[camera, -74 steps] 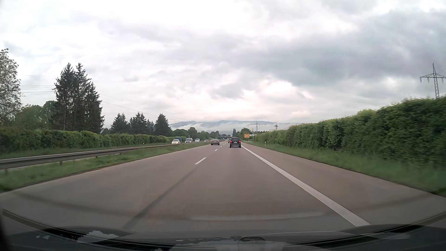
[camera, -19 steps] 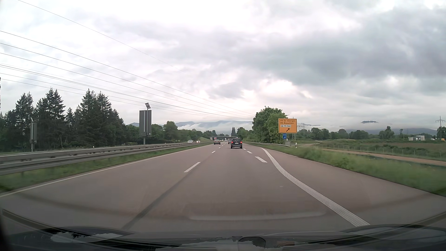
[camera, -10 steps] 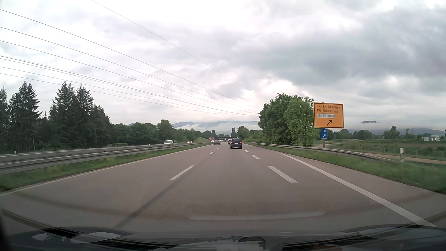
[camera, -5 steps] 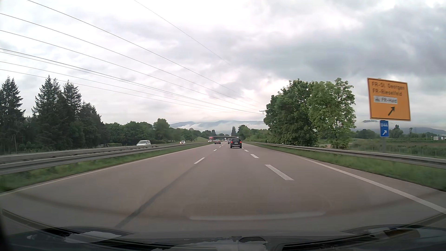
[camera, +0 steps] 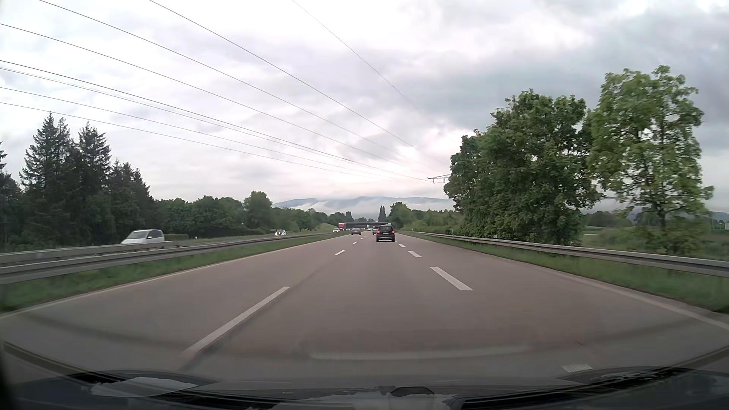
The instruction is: Follow the waypoints while adhering to traffic rules and regulations
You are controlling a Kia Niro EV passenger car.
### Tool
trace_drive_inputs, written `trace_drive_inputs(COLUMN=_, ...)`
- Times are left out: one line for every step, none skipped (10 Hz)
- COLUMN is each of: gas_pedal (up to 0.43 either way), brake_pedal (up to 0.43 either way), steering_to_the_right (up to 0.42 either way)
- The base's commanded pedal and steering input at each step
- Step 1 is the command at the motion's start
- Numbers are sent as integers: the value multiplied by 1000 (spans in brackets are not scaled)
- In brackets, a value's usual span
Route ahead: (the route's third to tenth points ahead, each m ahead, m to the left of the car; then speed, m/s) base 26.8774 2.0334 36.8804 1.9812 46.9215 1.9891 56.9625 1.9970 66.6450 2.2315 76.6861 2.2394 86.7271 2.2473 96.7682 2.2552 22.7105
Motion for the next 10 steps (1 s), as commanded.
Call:
trace_drive_inputs(gas_pedal=118, brake_pedal=0, steering_to_the_right=0)
trace_drive_inputs(gas_pedal=130, brake_pedal=0, steering_to_the_right=0)
trace_drive_inputs(gas_pedal=130, brake_pedal=0, steering_to_the_right=0)
trace_drive_inputs(gas_pedal=130, brake_pedal=0, steering_to_the_right=0)
trace_drive_inputs(gas_pedal=130, brake_pedal=0, steering_to_the_right=0)
trace_drive_inputs(gas_pedal=130, brake_pedal=0, steering_to_the_right=0)
trace_drive_inputs(gas_pedal=130, brake_pedal=0, steering_to_the_right=0)
trace_drive_inputs(gas_pedal=138, brake_pedal=0, steering_to_the_right=0)
trace_drive_inputs(gas_pedal=138, brake_pedal=0, steering_to_the_right=0)
trace_drive_inputs(gas_pedal=138, brake_pedal=0, steering_to_the_right=0)
